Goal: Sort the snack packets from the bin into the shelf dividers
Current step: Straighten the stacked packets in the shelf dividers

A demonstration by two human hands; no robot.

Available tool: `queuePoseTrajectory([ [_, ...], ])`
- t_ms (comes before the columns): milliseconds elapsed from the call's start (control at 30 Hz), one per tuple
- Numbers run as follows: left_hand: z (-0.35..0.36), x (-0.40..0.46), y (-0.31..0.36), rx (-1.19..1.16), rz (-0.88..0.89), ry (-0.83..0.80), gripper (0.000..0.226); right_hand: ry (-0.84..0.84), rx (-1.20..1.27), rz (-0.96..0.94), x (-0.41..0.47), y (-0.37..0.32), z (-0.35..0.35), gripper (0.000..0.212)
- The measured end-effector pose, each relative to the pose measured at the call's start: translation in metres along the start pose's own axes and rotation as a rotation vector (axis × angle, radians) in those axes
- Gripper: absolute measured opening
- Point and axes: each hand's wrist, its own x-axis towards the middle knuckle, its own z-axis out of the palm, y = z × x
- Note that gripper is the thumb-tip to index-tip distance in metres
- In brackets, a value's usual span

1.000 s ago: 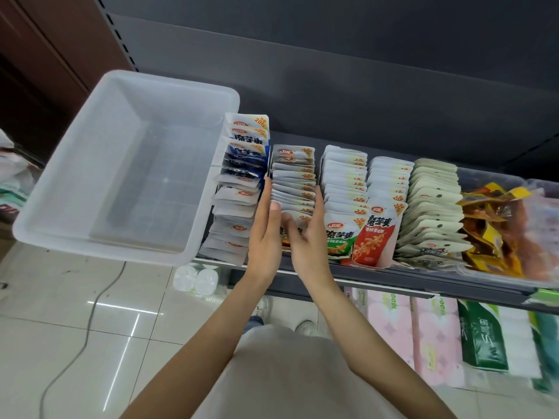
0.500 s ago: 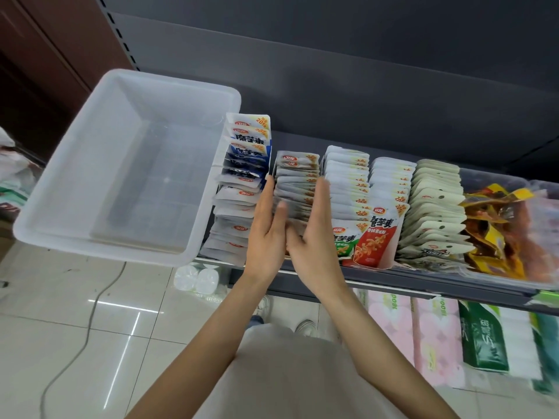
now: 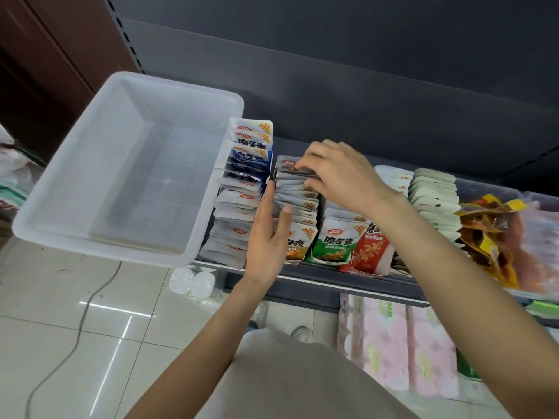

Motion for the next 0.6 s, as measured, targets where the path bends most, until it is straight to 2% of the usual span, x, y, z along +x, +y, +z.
queuePoseTrajectory([
  [133,0.001,-0.004,-0.001,-0.054,-0.026,-0.015,0.061,-0.072,-0.074,-0.09,0.012,-0.002,-0.005,0.036],
  [333,0.005,-0.003,-0.004,-0.07,-0.013,0.025,0.061,-0.106,0.088,-0.085,0.01,0.002,-0.001,0.035],
  [433,0.005,-0.004,-0.002,-0.083,-0.006,0.013,0.064,-0.062,-0.033,-0.163,0.003,0.008,0.003,0.032],
  [500,0.002,-0.006,-0.001,-0.11,0.011,-0.032,0.072,-0.059,-0.159,-0.199,0.0,0.011,0.004,0.035],
  [600,-0.005,-0.008,-0.008,-0.037,0.05,-0.113,0.1,-0.094,-0.106,-0.136,0.006,0.011,0.0,0.038],
])
